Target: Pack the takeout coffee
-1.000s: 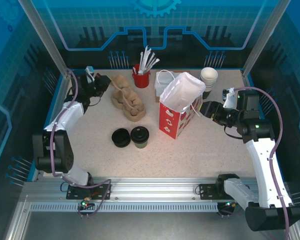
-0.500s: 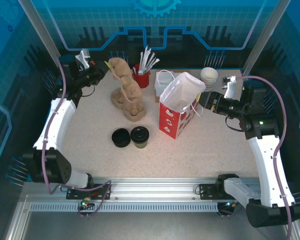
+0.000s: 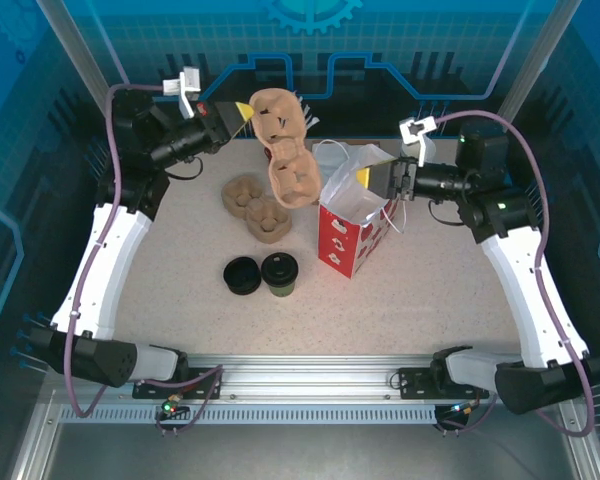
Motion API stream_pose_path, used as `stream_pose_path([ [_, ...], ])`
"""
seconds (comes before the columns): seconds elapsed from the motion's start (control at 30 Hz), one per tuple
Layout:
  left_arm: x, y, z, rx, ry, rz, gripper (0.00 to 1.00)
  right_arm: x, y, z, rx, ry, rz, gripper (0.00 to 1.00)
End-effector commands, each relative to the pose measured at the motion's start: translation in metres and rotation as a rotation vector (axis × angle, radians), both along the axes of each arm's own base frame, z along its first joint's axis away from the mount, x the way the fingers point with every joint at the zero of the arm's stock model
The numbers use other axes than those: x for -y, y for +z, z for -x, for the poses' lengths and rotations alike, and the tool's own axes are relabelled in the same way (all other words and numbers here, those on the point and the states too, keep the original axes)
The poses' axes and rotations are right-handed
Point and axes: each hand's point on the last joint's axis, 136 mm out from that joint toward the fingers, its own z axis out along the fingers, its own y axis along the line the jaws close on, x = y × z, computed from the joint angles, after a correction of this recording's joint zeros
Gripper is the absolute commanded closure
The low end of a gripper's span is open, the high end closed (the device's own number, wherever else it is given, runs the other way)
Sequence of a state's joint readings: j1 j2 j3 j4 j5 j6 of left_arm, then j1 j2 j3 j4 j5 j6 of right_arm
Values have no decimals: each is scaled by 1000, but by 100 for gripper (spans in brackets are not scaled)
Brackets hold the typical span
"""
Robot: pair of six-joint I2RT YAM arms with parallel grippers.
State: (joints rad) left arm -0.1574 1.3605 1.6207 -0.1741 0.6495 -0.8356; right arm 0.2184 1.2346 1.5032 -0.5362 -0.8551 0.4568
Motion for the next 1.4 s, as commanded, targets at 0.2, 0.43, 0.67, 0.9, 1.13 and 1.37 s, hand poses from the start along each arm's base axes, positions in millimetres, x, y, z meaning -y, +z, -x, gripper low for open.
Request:
stream_pose_path([
  [0.2,35,44,31,61,-144,70,100,-25,20,5,114,185,-39,36],
  [0.43,43,48,36,73,-172,81,100,-35,20,17,126,277,-57,36],
  [0.67,46,53,36,81,-180,94,100,-38,18,17,107,297,-57,38],
  [0.9,47,50,35,77,-182,88,100,-39,16,17,94,299,-50,58],
  [1.13,48,49,32,77,-182,84,100,-36,16,18,103,281,-33,81],
  [1.37,48,44,31,88,-177,49,75,-28,17,17,104,212,5,100],
])
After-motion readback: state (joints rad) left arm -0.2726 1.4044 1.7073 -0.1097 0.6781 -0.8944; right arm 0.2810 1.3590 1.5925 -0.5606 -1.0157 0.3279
